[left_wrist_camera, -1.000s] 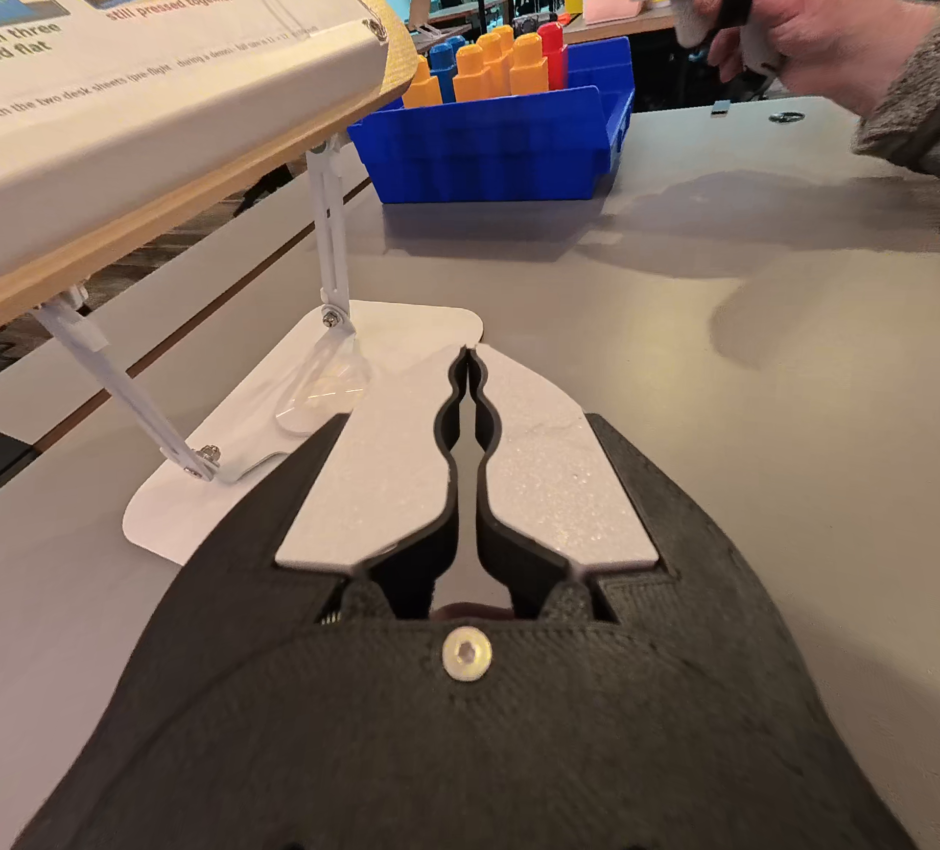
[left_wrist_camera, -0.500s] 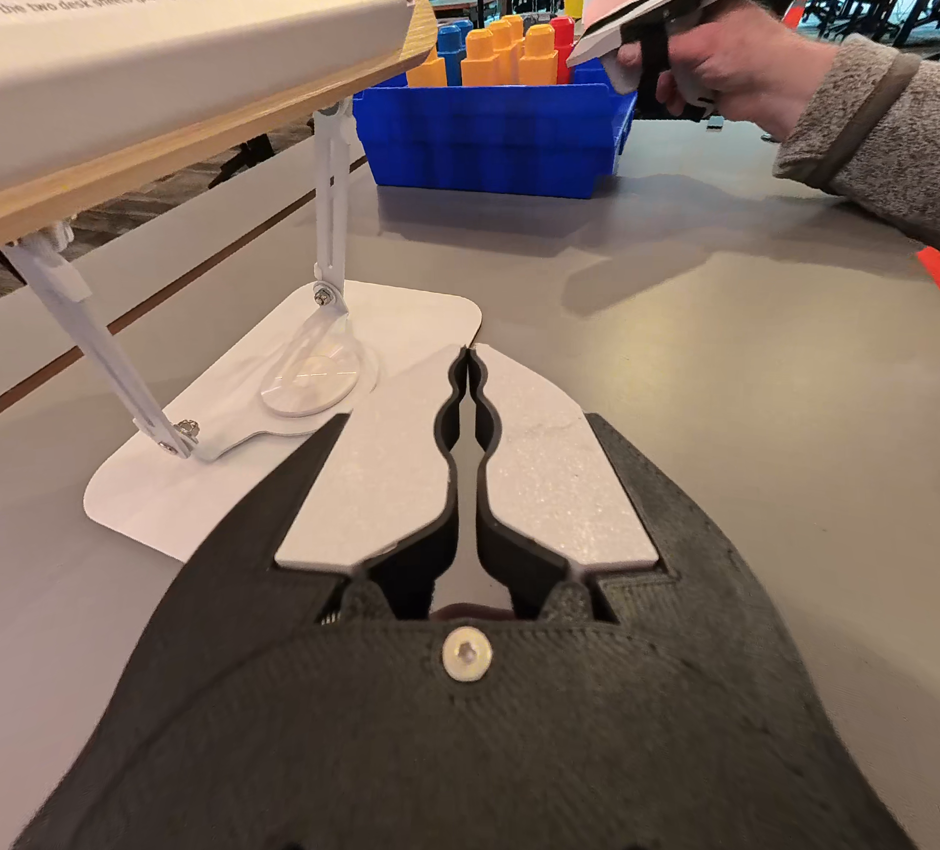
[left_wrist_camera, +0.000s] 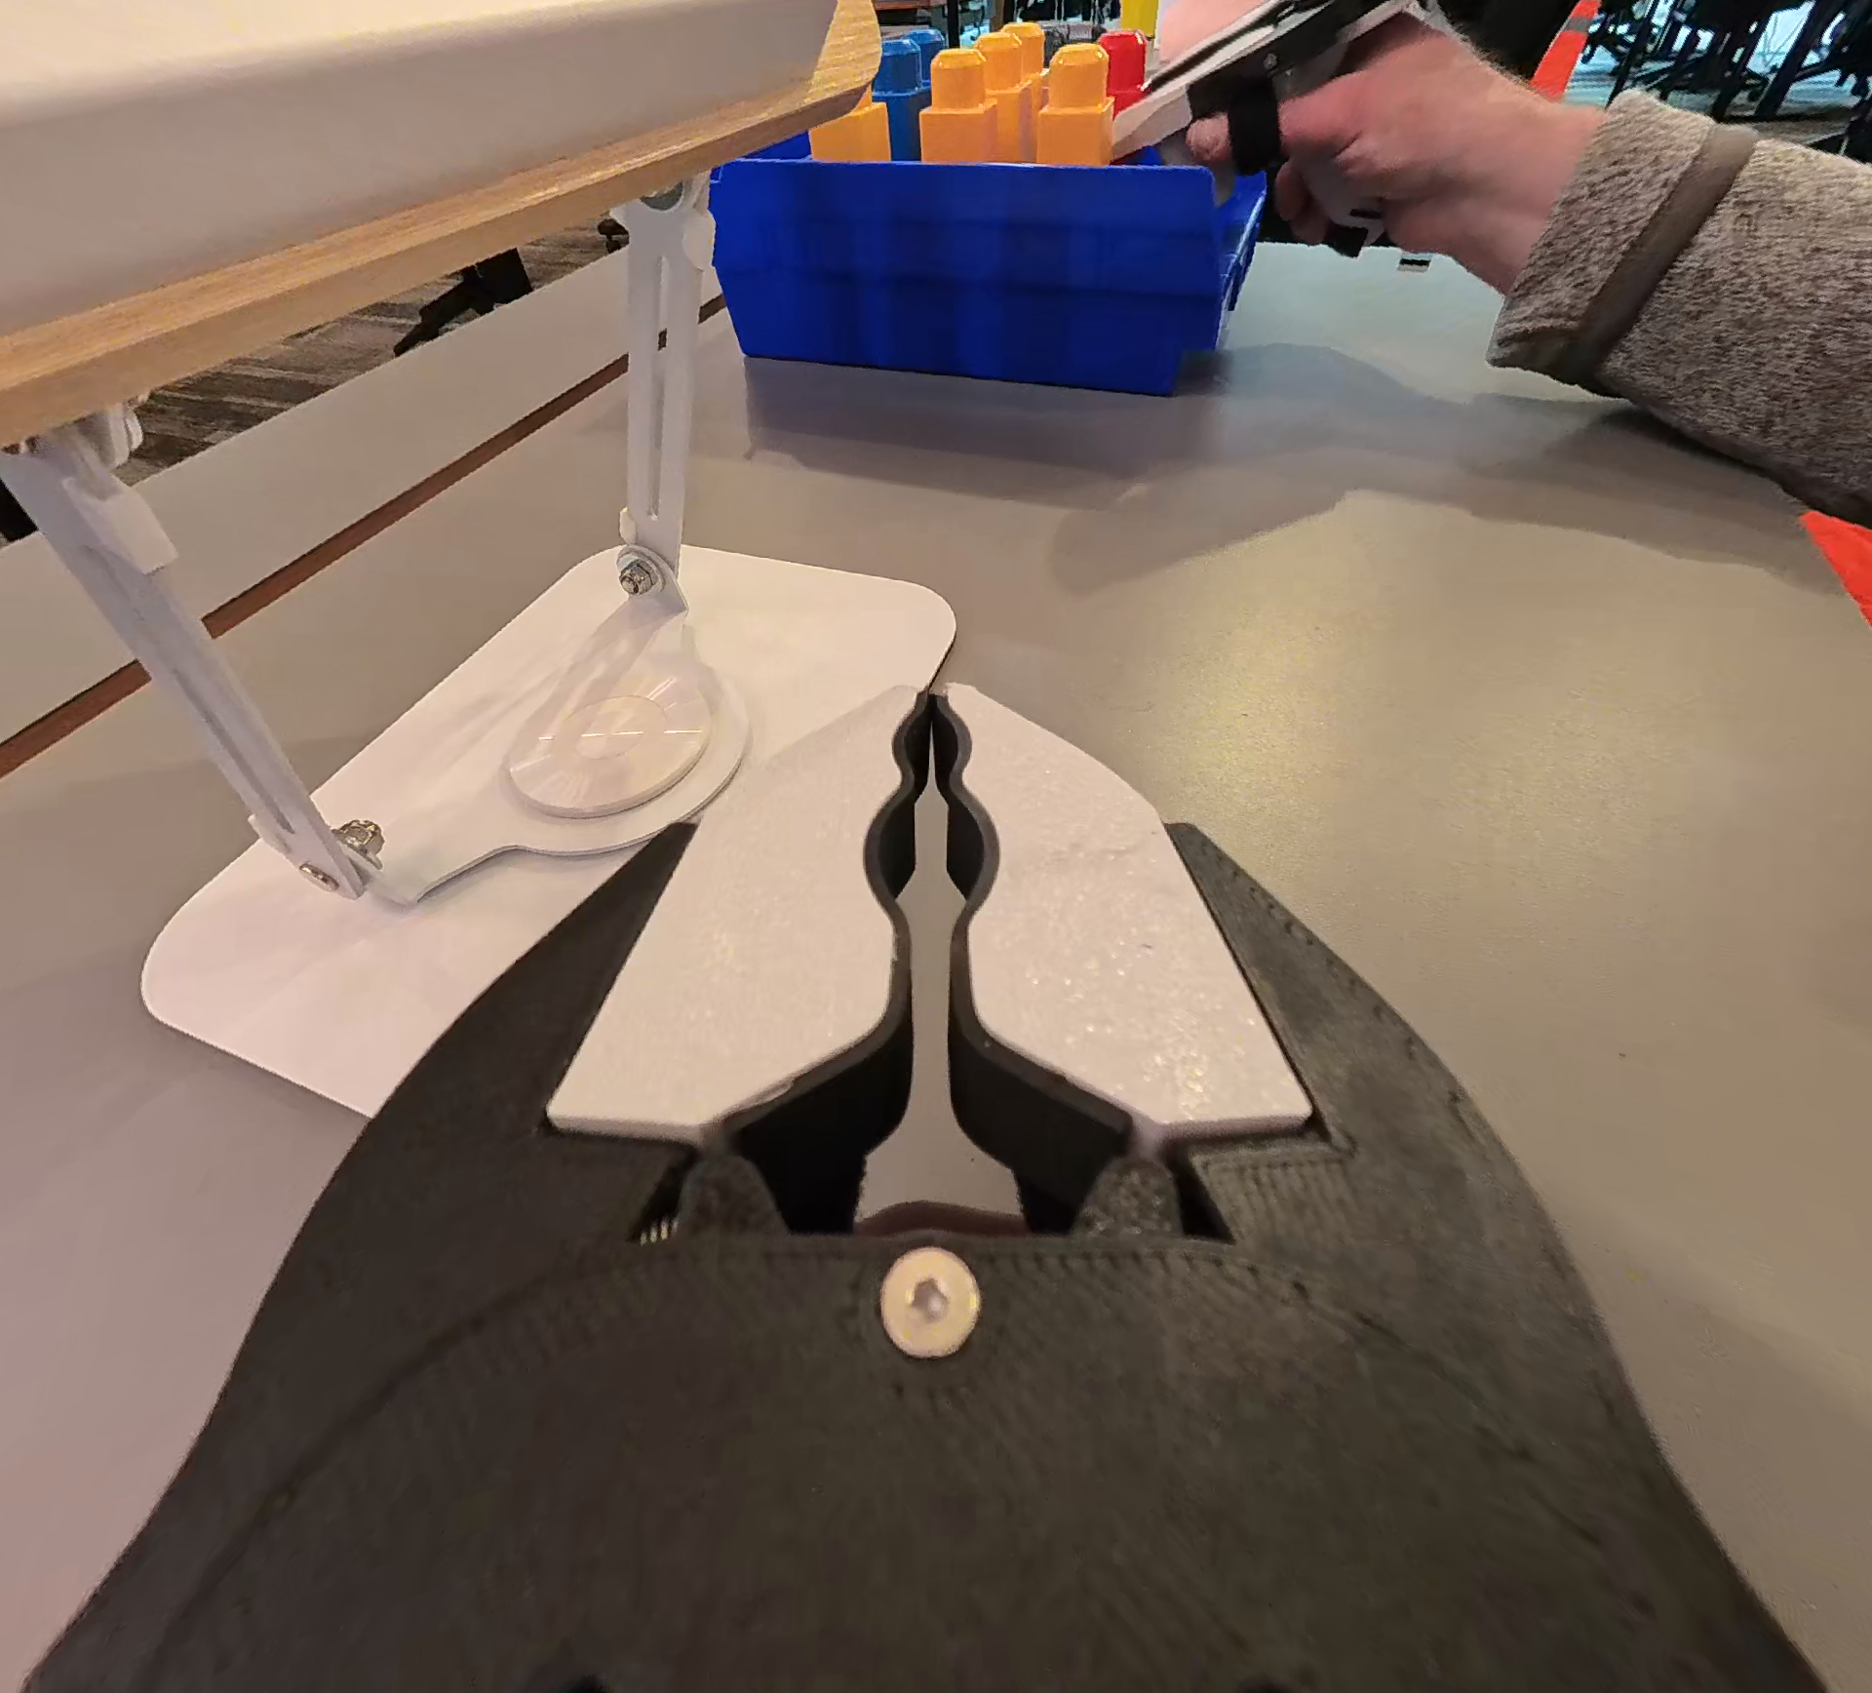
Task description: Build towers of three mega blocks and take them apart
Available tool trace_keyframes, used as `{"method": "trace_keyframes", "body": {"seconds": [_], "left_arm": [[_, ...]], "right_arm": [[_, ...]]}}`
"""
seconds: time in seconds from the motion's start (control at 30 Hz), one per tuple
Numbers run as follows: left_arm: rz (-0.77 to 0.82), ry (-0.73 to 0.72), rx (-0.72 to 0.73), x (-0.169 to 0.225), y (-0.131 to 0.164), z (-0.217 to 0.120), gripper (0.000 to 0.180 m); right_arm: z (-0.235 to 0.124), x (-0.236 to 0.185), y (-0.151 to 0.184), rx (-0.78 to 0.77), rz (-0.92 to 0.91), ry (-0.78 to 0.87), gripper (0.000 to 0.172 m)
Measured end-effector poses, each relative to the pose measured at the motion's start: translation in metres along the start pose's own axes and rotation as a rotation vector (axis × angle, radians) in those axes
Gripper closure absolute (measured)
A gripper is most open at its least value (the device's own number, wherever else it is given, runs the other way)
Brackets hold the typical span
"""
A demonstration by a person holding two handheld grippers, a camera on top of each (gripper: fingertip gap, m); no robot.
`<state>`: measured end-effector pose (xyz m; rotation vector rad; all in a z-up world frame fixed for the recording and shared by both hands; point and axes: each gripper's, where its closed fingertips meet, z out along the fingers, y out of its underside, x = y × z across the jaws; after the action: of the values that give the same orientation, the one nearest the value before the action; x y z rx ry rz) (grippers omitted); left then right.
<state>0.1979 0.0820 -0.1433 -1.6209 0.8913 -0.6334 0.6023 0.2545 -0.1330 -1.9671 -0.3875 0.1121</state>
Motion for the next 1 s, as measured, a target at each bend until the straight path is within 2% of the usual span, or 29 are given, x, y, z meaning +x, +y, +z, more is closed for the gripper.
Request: {"method": "trace_keyframes", "body": {"seconds": [0.1,0.27,0.5,0.57,0.73,0.8,0.9,0.93,0.97,1.0], "left_arm": [[-0.002,0.0,0.0,0.0,0.0,0.0,0.18],[0.003,-0.002,-0.008,0.0,0.001,0.001,0.18],[0.003,-0.005,-0.009,-0.001,0.001,0.0,0.18],[0.002,-0.006,-0.009,-0.001,0.001,0.0,0.18],[0.0,-0.01,-0.012,-0.002,0.002,-0.003,0.18],[0.0,-0.011,-0.015,-0.002,0.004,-0.006,0.18],[-0.005,-0.004,-0.016,-0.001,0.004,-0.011,0.18],[-0.002,-0.004,-0.016,0.0,0.004,-0.012,0.18],[0.014,-0.008,-0.023,0.0,0.004,-0.014,0.18],[0.038,-0.018,-0.038,0.0,0.006,-0.016,0.18]], "right_arm": [[0.002,-0.001,0.003,-0.012,-0.01,-0.01,0.133],[0.002,0.008,0.002,-0.008,-0.035,0.042,0.134],[0.005,0.012,0.003,0.006,0.03,-0.004,0.134],[0.006,0.012,0.004,0.008,0.057,-0.01,0.107],[-0.018,0.014,-0.002,0.073,0.086,0.011,0.1],[-0.035,0.009,-0.006,0.13,0.085,0.016,0.107],[-0.059,-0.005,-0.002,0.188,0.037,0.016,0.142],[-0.066,-0.015,0.0,0.201,0.001,0.003,0.163],[-0.072,-0.023,0.003,0.21,-0.046,0.006,0.172],[-0.075,-0.031,0.006,0.211,-0.085,0.004,0.172]]}}
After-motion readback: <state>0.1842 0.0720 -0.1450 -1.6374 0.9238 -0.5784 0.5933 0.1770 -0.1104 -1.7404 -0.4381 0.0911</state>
